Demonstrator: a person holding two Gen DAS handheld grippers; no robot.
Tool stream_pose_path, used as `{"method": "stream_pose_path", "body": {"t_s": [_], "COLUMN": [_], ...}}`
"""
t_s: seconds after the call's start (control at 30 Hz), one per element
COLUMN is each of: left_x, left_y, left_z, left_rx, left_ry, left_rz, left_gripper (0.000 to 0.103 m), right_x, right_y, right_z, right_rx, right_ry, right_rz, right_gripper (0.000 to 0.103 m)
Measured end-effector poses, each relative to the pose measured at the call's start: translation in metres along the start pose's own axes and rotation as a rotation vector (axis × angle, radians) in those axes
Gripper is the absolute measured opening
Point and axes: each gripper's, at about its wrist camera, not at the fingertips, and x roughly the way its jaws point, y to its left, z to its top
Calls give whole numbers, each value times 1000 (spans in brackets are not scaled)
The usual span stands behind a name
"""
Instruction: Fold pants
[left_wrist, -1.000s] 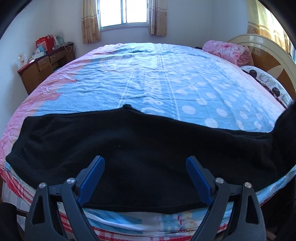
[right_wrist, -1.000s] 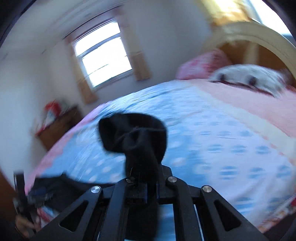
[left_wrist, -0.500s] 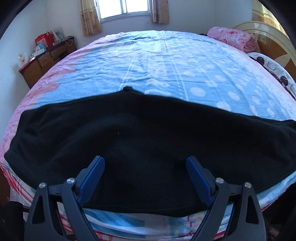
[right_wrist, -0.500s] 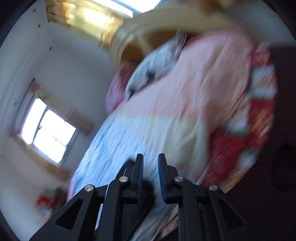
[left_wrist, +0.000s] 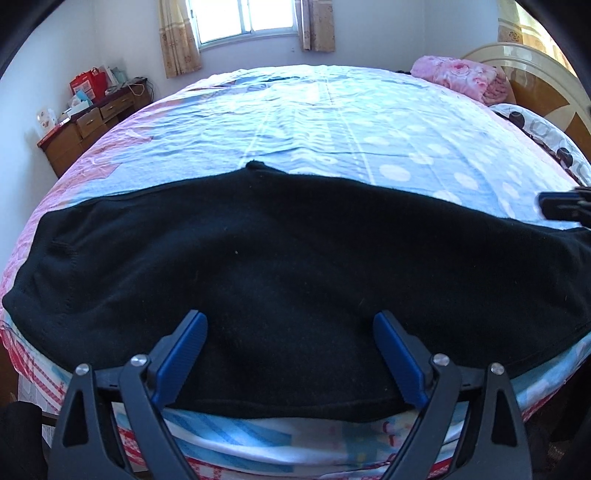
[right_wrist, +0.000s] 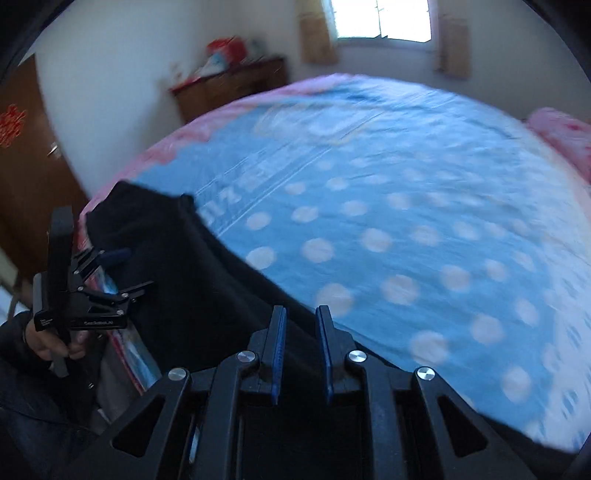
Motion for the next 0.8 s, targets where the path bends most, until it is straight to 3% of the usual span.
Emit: {"method": "stream_pose_path", "body": {"t_s": [0.23, 0.43, 0.67, 0.8], "left_x": [0, 0, -1, -2], "left_y": [-1, 0, -1, 0], "left_z": [-1, 0, -2, -1], "left_rx": [20, 15, 15, 12], "left_ry": [6, 11, 14, 20], "left_rz": [-7, -9, -6, -8], "left_gripper": [95, 95, 95, 95], "right_x": [47, 43, 52, 57], "right_y": [8, 34, 30, 40], "right_z": [-6, -11, -4, -1], "right_rx": [-87, -291, -387, -462], "right_ry": [152, 180, 221, 242], "right_rz": [79, -24, 36, 26], "right_gripper": [18, 18, 20, 20]}}
